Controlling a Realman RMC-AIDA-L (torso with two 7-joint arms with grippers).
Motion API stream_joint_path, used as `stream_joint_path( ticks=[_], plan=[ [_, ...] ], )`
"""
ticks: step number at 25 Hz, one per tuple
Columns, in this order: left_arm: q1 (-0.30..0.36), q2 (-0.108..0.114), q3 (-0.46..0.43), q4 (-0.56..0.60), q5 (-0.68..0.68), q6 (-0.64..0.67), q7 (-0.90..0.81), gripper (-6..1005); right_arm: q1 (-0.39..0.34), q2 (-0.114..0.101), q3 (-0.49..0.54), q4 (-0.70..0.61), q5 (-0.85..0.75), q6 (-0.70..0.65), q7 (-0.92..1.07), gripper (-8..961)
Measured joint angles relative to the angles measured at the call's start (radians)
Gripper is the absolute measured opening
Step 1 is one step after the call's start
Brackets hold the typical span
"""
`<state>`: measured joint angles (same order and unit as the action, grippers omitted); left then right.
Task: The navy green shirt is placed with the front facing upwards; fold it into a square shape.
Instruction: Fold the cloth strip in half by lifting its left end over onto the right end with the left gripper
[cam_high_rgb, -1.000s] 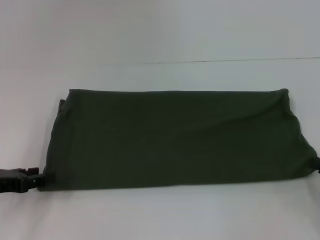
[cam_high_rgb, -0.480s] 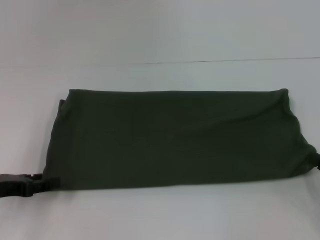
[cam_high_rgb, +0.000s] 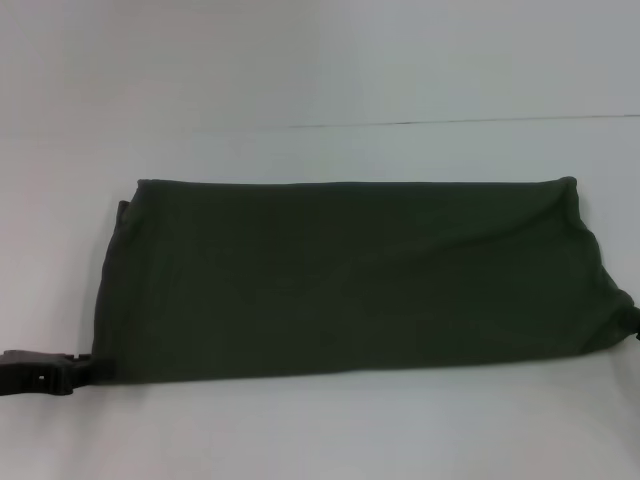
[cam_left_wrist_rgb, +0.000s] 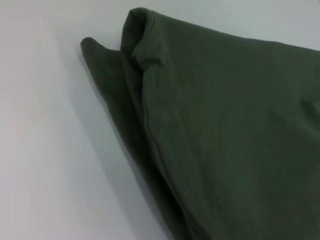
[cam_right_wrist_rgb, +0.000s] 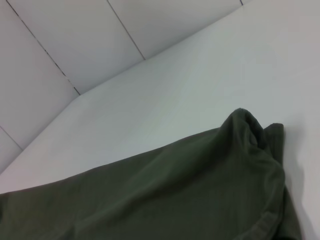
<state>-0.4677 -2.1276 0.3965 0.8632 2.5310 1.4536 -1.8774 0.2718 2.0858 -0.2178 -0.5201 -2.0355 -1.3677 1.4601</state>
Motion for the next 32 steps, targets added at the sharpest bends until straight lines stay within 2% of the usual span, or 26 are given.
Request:
stream_joint_path(
  ticks=[5, 17, 26, 32],
  plan=[
    [-0.002, 0.000, 0.001, 0.000, 0.005, -0.005, -0.004, 139, 0.000, 0.000, 0.000, 0.003, 0.000, 0.000, -0.003, 9],
    [0.005, 0.000, -0.004, 0.012, 0.006, -0.001, -0.003, 21, 0.003, 0.001, 0.000, 0.005, 0.000, -0.005, -0.005, 9],
    [0.032, -0.001, -0.016, 0.053, 0.005, 0.033, 0.013, 20, 0.010, 0.002, -0.027, 0.016, 0.000, -0.024, -0.017, 9],
    [0.052, -0.004, -0.048, 0.104, -0.014, 0.113, 0.057, 20, -0.006, 0.001, -0.020, 0.012, 0.001, -0.115, -0.061, 10]
  ],
)
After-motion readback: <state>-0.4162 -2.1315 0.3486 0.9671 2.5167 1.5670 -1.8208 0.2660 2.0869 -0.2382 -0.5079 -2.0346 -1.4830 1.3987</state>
